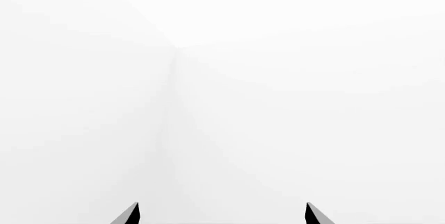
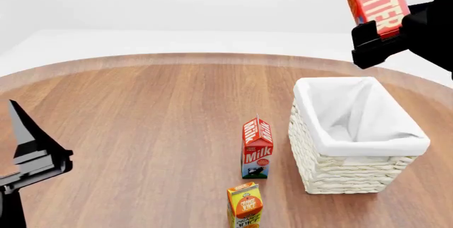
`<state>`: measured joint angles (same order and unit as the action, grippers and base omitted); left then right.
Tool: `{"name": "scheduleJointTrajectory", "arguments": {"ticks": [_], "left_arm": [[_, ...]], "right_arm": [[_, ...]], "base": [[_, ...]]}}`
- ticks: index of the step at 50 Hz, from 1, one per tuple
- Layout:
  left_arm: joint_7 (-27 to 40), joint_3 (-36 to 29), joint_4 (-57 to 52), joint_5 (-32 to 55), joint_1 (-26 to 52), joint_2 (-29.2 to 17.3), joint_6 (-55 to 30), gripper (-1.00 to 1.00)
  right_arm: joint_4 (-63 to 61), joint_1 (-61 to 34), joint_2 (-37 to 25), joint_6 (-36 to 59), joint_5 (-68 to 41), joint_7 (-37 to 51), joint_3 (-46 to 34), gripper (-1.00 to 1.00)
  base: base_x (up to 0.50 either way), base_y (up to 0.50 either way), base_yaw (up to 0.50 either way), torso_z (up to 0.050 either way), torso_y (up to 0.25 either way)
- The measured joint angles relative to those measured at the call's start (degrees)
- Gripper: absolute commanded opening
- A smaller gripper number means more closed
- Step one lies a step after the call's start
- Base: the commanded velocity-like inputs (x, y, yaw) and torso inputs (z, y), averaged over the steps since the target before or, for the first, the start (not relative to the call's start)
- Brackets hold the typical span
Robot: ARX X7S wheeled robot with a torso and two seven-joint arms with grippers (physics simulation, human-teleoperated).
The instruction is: Pick up the cream cheese box and the butter, and put them in the basket.
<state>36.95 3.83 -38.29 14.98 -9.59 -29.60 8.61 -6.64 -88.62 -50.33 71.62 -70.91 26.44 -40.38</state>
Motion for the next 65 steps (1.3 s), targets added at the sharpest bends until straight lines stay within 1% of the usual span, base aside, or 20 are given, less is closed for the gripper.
{"name": "scheduleJointTrajectory", "arguments": {"ticks": [11, 20, 40, 65], "left_arm": [[-0.1, -0.5, 0.4, -0.3, 0.2, 0.1, 0.1, 1.0], [-0.1, -0.7, 0.6, -0.4, 0.1, 0.1, 0.2, 1.0], [0.0, -0.7, 0.5, -0.4, 0.0, 0.0, 0.1, 1.0], [0.0, -0.9, 0.7, -0.4, 0.1, 0.0, 0.2, 1.0]], "right_arm": [[8.4, -2.3, 1.9, -2.0, 6.8, -6.7, -5.4, -1.0], [11.9, -1.9, 2.5, -2.7, 10.0, -9.0, -8.2, -1.0], [14.5, 7.3, 1.3, -5.4, 9.9, -8.7, -10.4, -1.0], [18.4, 12.7, 2.0, -9.1, 10.6, -8.2, -10.7, -1.0]], "base": [[0.0, 0.0, 0.0, 0.001, 0.001], [0.0, 0.0, 0.0, 0.0, 0.001], [0.0, 0.0, 0.0, 0.001, 0.002], [0.0, 0.0, 0.0, 0.0, 0.002]]}}
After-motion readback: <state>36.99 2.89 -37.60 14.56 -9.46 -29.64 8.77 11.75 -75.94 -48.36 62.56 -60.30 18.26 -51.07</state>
